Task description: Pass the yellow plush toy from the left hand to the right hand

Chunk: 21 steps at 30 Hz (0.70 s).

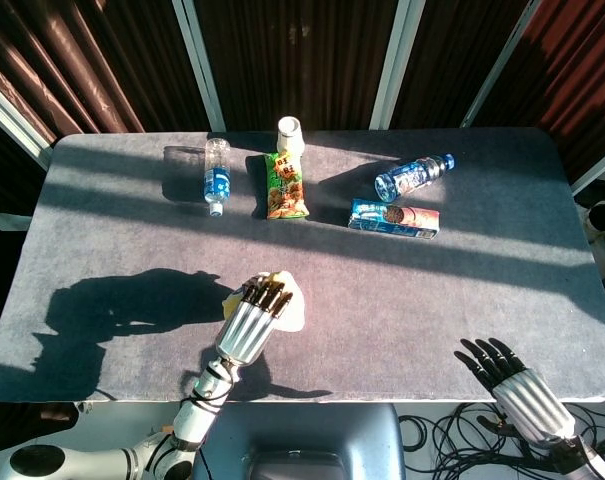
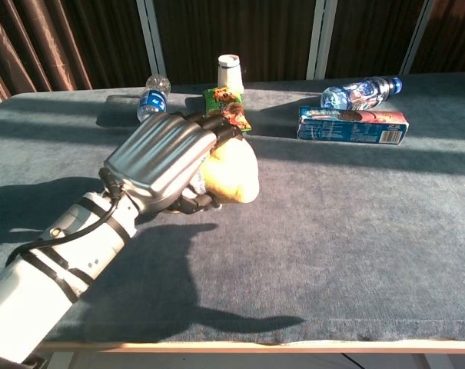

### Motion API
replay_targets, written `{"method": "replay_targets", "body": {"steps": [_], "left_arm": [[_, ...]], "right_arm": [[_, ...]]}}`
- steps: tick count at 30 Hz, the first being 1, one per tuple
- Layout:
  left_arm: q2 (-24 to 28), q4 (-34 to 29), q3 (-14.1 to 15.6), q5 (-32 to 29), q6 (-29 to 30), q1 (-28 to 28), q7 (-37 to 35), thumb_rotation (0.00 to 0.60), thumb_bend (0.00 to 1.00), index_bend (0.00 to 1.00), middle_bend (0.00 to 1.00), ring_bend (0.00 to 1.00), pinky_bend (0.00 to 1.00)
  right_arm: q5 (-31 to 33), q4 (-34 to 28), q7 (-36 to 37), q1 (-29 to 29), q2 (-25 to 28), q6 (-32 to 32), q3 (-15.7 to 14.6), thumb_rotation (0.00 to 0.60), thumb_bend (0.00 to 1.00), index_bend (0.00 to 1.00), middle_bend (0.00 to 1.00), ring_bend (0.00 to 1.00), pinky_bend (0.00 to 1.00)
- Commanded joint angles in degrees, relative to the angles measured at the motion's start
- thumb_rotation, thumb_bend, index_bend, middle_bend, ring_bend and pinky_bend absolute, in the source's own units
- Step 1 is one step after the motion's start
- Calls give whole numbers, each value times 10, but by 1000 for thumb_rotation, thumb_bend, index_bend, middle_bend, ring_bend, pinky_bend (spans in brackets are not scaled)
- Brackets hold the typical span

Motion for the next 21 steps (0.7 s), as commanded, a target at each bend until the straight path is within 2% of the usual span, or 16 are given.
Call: {"method": "replay_targets", "body": {"steps": [1,9,15,18,20,21], "left_arm": [[-51,46,-24,22,-27,-47,-25,600,422,466,746,821,1000],[-92,37,-40,14,-55,-75,-38,600,422,444,719,801,1000],[-123,66,-33,24,-50,-83,-28,600,410,386,622,712,998],[-135,72,-28,16,-54,-76,-26,600,365,280,489,602,916],[-140,70,-23,7,-58,-69,-25,600,334,119,335,468,741],[-141,68,-22,4,-62,-68,-24,600,328,71,272,412,666]], "right_arm": [[-4,2,8,2,3,3,-2,600,82,0,0,0,69],[-7,6,25,6,8,6,-3,600,83,0,0,0,70],[-10,7,26,8,9,4,-5,600,82,0,0,0,70],[-8,8,25,8,9,3,-5,600,83,0,0,0,70],[-8,7,24,8,9,3,-5,600,83,0,0,0,69],[-8,7,24,8,8,4,-4,600,83,0,0,0,69]]}}
